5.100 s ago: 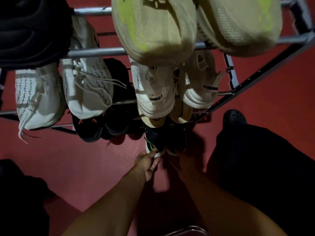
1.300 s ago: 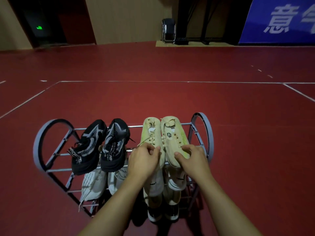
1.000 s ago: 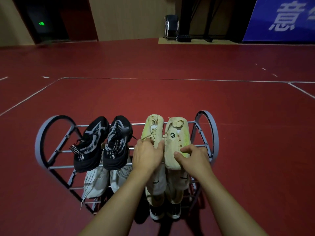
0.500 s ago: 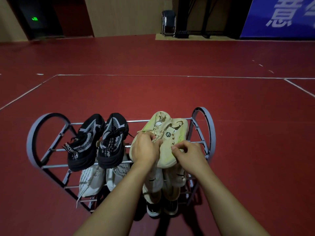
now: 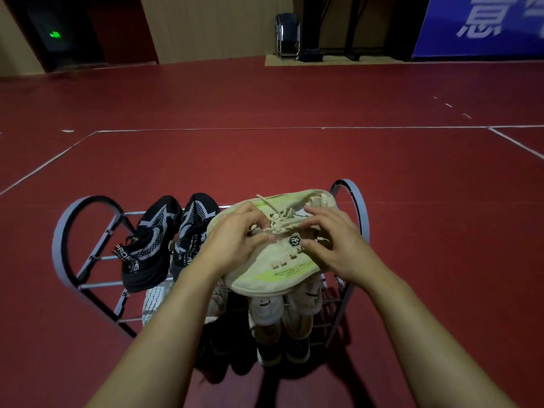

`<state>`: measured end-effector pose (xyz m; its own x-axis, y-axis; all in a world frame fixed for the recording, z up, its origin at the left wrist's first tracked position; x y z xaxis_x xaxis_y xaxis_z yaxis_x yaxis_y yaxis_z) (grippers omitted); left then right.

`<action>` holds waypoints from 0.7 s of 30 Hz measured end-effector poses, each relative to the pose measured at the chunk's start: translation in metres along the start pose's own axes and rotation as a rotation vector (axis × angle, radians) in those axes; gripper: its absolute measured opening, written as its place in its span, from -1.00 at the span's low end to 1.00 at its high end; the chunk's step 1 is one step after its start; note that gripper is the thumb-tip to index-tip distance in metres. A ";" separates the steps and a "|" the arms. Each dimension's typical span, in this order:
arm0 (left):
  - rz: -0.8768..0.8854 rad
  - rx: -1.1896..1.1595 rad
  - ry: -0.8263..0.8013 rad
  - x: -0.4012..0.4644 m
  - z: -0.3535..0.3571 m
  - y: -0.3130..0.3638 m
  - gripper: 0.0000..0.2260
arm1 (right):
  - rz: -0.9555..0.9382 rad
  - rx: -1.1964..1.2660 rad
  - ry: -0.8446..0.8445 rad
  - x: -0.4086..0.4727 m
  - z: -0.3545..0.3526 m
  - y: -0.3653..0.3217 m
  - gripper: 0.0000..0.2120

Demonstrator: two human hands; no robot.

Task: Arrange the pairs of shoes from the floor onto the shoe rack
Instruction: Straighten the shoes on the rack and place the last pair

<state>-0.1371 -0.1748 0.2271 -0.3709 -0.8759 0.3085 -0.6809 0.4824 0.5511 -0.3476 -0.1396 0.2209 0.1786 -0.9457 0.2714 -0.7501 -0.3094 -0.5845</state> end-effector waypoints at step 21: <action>0.067 0.175 0.012 -0.013 -0.033 0.006 -0.74 | -0.016 0.060 0.049 -0.011 -0.017 -0.013 -0.70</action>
<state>-0.1155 -0.1605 0.2517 -0.4124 -0.8411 0.3499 -0.7545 0.5306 0.3861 -0.3509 -0.1236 0.2388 0.1577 -0.9350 0.3178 -0.7073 -0.3315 -0.6244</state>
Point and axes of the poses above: each hand's wrist, its own x-axis towards the middle knuckle, its own z-axis out of the palm, y = z × x, the point moved 5 cm from there along x, towards the middle knuckle, and after that the axes turned 2 degrees about z, right-handed, at the moved point
